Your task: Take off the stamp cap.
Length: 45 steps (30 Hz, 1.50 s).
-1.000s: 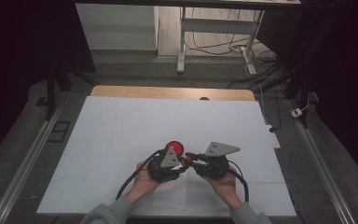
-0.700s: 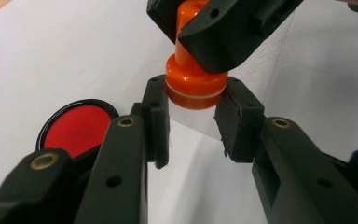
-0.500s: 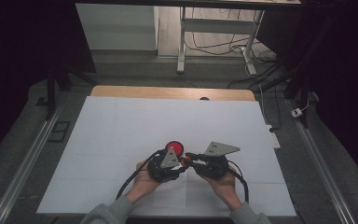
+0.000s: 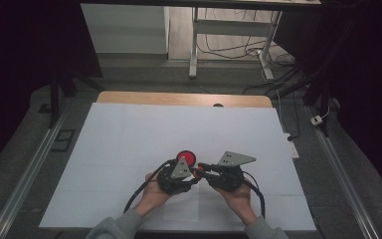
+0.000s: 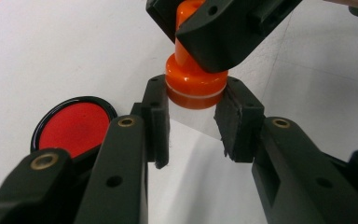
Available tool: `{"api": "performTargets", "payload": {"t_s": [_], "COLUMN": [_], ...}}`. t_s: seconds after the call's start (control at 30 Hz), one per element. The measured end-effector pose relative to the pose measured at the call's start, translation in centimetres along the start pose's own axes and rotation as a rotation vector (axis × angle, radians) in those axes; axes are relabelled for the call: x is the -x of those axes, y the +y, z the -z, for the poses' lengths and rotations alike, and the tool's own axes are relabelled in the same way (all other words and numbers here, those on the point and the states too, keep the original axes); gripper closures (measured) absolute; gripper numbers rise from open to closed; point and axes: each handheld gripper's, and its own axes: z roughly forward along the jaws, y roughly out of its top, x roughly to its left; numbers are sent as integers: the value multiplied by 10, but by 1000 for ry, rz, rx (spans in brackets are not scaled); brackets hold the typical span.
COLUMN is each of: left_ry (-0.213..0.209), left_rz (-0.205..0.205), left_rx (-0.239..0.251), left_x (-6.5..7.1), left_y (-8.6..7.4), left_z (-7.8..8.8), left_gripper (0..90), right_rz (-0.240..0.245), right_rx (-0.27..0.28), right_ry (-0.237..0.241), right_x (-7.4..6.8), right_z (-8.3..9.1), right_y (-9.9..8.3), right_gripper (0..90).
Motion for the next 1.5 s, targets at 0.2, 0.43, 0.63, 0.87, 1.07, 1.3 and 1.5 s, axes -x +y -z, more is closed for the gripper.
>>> {"api": "performTargets", "payload": {"t_s": [0.2, 0.43, 0.63, 0.87, 1.07, 1.3, 1.5], "left_ry": [-4, -6, -2, 8, 5, 39, 39], "left_rz": [4, 6, 1, -8, 12, 4, 20], "left_rx": [2, 5, 3, 7, -56, -39, -6], "left_x": [-1, -1, -1, 0, 0, -6, -9], "left_y": [0, -1, -1, -1, -13, -10, -10], "left_z": [0, 0, 0, 0, -10, 0, 8], "left_gripper": [658, 658, 658, 658, 659, 657, 656], "right_rz": [-7, -5, -2, -6, -15, -25, -26], "right_rx": [7, 7, 13, 11, 100, 110, 114], "right_ry": [-5, -8, -14, -13, -65, -56, -37], "right_x": [-1, -1, -2, -2, 6, 10, 11], "right_z": [0, 0, -1, 0, 20, 25, 26], "right_y": [0, 0, 0, 0, 8, 6, 7], "right_gripper": [729, 729, 730, 730, 730, 730, 729]}}
